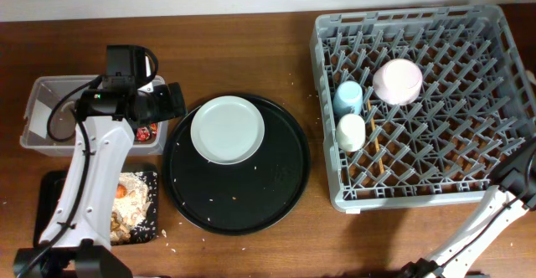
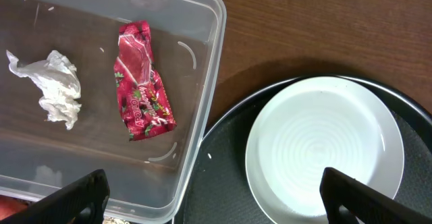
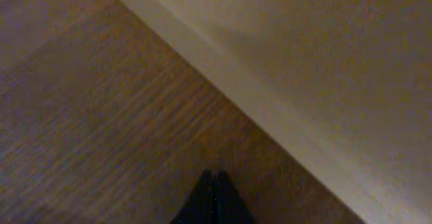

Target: Sort waste into correct bins and load items into the dishwasher rack

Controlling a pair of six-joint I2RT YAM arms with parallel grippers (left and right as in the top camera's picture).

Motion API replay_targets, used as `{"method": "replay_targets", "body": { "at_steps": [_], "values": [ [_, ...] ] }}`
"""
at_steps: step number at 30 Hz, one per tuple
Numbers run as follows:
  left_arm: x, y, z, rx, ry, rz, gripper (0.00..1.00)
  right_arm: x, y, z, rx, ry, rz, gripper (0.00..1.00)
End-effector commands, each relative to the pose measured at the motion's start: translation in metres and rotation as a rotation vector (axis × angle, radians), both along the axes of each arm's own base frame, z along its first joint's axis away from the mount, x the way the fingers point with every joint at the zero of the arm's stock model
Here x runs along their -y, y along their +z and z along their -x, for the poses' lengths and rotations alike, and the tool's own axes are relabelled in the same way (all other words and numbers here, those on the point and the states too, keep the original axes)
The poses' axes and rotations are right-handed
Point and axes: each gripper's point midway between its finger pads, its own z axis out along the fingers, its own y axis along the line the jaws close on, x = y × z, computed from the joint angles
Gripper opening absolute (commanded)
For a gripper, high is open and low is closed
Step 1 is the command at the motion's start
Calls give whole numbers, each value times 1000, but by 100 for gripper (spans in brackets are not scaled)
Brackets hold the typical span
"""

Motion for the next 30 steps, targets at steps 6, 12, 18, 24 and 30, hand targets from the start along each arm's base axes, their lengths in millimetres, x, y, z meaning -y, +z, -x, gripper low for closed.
{"method": "replay_targets", "body": {
  "at_steps": [6, 12, 18, 24, 30],
  "values": [
    [-1, 3, -1, 9, 10, -6, 99, -21, 14, 54, -200, -70, -126, 4],
    [-1, 3, -1, 9, 10, -6, 99, -13, 125, 53, -55, 17, -20, 33],
    [-1, 3, -1, 9, 10, -6, 99, -57, 149, 26, -66, 535, 134, 52],
    [-1, 3, -1, 9, 10, -6, 99, -65, 92, 39, -177, 618, 66, 50],
    [-1, 3, -1, 9, 10, -6, 99, -50, 25, 95, -363, 550, -29, 44]
  ]
}}
